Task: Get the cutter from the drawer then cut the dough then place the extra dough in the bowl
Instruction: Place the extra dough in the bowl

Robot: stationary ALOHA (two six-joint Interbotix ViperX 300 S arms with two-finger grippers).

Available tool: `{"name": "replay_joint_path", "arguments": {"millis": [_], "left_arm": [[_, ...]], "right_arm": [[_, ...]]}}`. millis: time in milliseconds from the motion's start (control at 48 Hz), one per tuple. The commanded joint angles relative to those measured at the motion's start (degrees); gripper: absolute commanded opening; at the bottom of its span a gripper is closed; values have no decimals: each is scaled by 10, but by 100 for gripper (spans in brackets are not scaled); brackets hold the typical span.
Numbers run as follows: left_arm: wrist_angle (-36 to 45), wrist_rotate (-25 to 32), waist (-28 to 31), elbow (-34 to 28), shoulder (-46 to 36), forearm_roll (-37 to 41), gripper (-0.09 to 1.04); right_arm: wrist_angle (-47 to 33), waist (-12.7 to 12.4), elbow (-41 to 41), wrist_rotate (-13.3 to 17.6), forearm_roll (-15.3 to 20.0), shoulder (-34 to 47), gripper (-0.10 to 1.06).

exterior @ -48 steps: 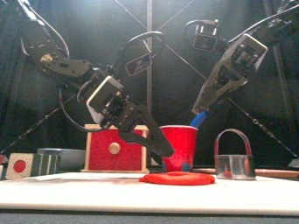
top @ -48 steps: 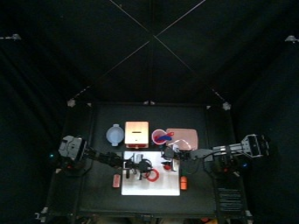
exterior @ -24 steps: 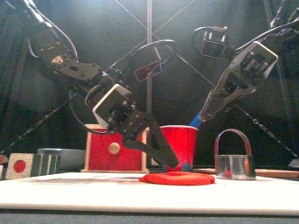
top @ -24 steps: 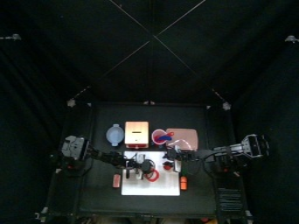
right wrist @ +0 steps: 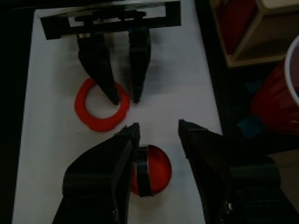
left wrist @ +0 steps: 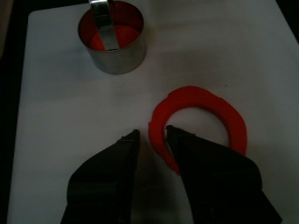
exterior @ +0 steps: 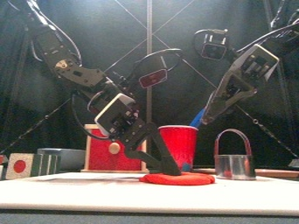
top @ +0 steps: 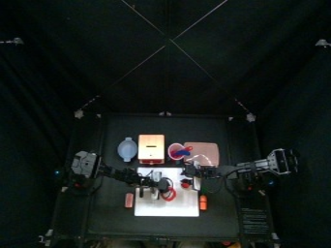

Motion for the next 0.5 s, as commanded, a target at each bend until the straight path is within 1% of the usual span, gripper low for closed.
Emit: {"name": "replay_joint_path", "arguments": {"millis": [21,500], "left_arm": [[-1,1,-1,-9,-4,3,72],[0,1,-2,-6,-3,3,64]], "right_arm": [[-2,-4,-2,0,2,-15,79],[-2,-5,0,0,3,-10,79]]}}
